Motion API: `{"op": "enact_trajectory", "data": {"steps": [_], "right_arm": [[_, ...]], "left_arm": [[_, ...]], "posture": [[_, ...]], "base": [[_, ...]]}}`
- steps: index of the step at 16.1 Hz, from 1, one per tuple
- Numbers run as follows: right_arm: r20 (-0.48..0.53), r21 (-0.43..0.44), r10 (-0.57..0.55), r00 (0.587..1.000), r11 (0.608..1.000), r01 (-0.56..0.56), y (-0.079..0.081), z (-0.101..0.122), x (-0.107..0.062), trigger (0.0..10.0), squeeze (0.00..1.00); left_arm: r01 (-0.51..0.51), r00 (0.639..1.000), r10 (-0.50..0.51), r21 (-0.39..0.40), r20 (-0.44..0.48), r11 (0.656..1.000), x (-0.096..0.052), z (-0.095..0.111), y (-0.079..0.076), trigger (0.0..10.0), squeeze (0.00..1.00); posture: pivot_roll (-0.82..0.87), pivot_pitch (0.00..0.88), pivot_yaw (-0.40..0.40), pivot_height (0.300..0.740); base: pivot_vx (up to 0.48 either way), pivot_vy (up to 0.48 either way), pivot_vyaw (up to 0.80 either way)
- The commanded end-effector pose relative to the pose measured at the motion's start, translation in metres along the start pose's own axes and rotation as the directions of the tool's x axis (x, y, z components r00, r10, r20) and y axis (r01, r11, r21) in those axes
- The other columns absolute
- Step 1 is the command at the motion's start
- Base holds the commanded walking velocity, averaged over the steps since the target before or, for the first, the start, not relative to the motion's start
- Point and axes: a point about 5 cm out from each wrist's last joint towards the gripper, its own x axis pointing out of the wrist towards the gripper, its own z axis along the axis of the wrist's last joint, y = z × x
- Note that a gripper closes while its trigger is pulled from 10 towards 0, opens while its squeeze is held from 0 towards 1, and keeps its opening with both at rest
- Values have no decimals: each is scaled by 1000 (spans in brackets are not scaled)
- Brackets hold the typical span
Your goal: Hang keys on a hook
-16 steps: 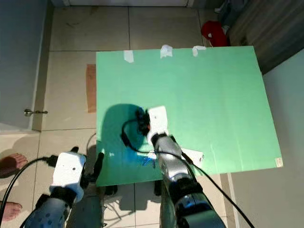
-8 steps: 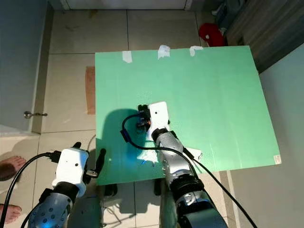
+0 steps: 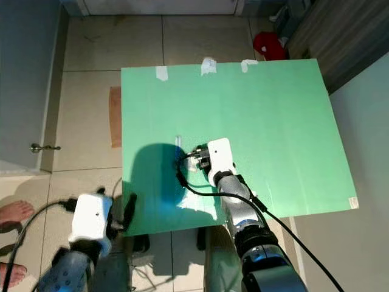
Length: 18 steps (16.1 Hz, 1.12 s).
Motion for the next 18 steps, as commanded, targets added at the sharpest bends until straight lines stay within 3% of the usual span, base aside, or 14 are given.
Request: {"op": "enact_trajectory", "data": {"steps": [1,4,7,13,14,18], "right_arm": [[-71,20,13,997,1000,-12,3,-23,-10,10000,1000],[-101,27,47,994,999,-44,5,-32,-14,10000,1000],[-135,64,108,985,993,-100,0,-38,-18,10000,1000],[-83,64,240,967,970,-235,-15,-21,-32,10000,1000],[-79,52,280,957,960,-277,-12,-18,-39,10000,0],[-98,65,335,937,942,-330,-4,-13,-57,10000,0]], "left_arm": [[28,999,-30,-58,-33,998,-16,-8,-5,10000,0],[107,992,-110,-41,-64,993,-43,-19,-20,10000,0],[129,989,-131,-45,-63,991,-58,-16,-29,10000,0],[80,996,-80,2,-50,997,-65,-14,-17,10000,0],[90,995,-90,-3,-47,996,-65,-14,-18,10000,0],[170,985,-172,-51,-25,984,-69,-6,-22,10000,0]], "posture": [[108,430,-53,740],[128,444,-56,740],[145,459,-67,740],[139,461,-97,740],[129,460,-100,740],[126,461,-98,740]], "base": [[0,0,0],[0,0,0],[0,0,0],[0,0,0],[0,0,0],[0,0,0]]}}
